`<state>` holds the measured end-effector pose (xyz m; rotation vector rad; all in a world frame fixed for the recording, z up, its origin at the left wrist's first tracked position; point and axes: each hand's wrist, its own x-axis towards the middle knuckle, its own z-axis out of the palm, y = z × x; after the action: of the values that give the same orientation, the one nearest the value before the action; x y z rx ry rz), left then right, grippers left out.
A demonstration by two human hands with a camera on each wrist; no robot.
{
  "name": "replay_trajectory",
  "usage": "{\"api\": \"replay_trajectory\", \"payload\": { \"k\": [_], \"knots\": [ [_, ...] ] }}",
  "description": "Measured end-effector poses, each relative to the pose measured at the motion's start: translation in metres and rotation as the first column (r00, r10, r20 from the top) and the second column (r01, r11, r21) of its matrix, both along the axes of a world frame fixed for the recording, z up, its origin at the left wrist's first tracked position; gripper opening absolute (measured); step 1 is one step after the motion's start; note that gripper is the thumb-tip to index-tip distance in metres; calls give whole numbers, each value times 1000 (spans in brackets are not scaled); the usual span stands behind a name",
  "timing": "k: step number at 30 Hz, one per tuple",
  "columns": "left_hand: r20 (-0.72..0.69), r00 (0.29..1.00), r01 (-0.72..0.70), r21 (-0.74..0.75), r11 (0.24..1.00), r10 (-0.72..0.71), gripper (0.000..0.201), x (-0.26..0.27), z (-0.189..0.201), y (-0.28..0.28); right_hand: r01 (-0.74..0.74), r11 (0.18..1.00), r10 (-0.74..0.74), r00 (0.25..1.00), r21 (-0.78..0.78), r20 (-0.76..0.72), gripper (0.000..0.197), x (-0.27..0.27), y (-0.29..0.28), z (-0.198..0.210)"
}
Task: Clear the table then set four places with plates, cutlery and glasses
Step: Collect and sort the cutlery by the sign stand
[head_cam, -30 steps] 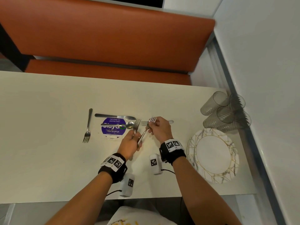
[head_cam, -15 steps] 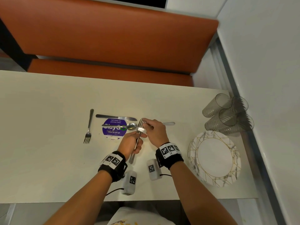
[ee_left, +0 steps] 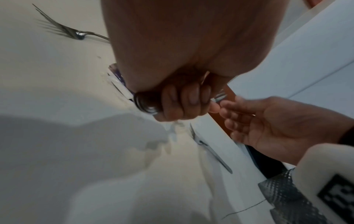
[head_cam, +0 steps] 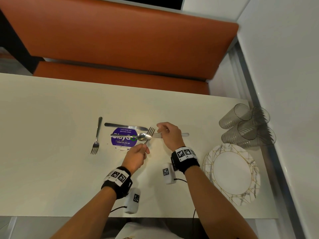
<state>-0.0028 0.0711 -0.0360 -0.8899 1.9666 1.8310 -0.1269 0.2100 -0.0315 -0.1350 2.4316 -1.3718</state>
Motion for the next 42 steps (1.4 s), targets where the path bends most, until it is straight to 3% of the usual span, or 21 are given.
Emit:
{"api": "replay_trajectory", "payload": {
  "k": [2,5,7,9,12,14,17,20,25,30,38,42],
  "knots": [
    [6,1000,-13,-77,997,14,32,3,-8,-7,-38,976,54,996,214,-70,19,-11,6,-15],
    [-10,999,-44,-97,994,43,25,7,-13,-16,-206,779,308,948,592,-75,30,-18,15,-38],
    [-10,997,-72,-77,994,71,24,8,-14,-21,-285,675,414,910,681,-29,28,-20,19,-45],
    [-3,995,-103,-43,994,103,23,8,-14,-24,-317,630,463,886,710,-16,25,-21,19,-46],
    [-13,994,-109,-53,993,108,22,5,-9,-27,-339,672,404,913,658,59,20,-22,20,-47],
    [-39,994,-106,-57,993,104,22,0,-6,-27,-320,748,320,941,581,107,15,-22,20,-42],
    [-80,988,-131,11,991,132,24,-12,-4,-27,-178,910,158,984,376,83,16,-20,16,-24],
    [-113,984,-134,12,991,134,25,-24,2,-21,-77,986,61,992,148,108,7,-11,5,-1],
    [-139,988,-62,-4,998,61,25,-28,19,-6,-12,995,33,976,-100,213,7,10,-16,24],
    [-163,984,-87,-75,993,74,23,-16,15,-11,69,993,-47,977,-100,206,12,9,-32,29],
    [-76,986,-121,273,954,147,28,5,30,-61,42,996,-42,999,-82,5,8,20,-79,43],
    [-30,986,-146,338,930,166,35,11,34,-102,30,994,-35,998,-105,-48,10,39,-118,46]
  ]
}}
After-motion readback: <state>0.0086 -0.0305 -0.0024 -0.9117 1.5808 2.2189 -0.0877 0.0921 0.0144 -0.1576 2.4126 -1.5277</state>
